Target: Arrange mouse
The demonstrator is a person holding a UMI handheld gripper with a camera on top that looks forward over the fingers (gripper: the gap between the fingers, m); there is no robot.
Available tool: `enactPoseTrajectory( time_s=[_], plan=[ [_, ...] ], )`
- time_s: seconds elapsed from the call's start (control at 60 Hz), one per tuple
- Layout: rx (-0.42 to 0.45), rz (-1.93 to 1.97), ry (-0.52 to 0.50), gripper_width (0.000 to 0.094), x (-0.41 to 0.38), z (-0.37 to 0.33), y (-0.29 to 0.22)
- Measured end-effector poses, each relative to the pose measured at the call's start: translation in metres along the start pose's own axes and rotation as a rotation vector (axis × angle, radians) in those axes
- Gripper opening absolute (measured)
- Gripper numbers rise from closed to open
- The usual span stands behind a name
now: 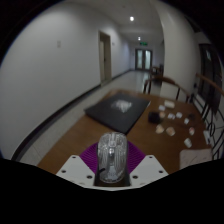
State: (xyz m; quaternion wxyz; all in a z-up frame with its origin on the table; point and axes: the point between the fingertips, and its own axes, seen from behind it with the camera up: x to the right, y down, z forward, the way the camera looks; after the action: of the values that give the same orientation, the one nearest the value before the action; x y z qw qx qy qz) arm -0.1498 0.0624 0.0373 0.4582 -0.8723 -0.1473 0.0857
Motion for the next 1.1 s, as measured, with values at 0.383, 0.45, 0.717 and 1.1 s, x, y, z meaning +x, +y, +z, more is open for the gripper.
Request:
enactPoseTrajectory(
  time_s=[0.383,0.45,0.717,1.1],
  plan=[
    [0.174,0.099,0.304,0.0339,0.246,-0.168,-0.033],
    [0.064,0.155,0.325,0.034,0.278,-0.14,0.019],
    [-0.101,0.232,0.304,0.0358,0.31,-0.099,0.128],
    [-0.061,0.235,0.25,0.084,0.301,-0.155,0.127]
  ],
)
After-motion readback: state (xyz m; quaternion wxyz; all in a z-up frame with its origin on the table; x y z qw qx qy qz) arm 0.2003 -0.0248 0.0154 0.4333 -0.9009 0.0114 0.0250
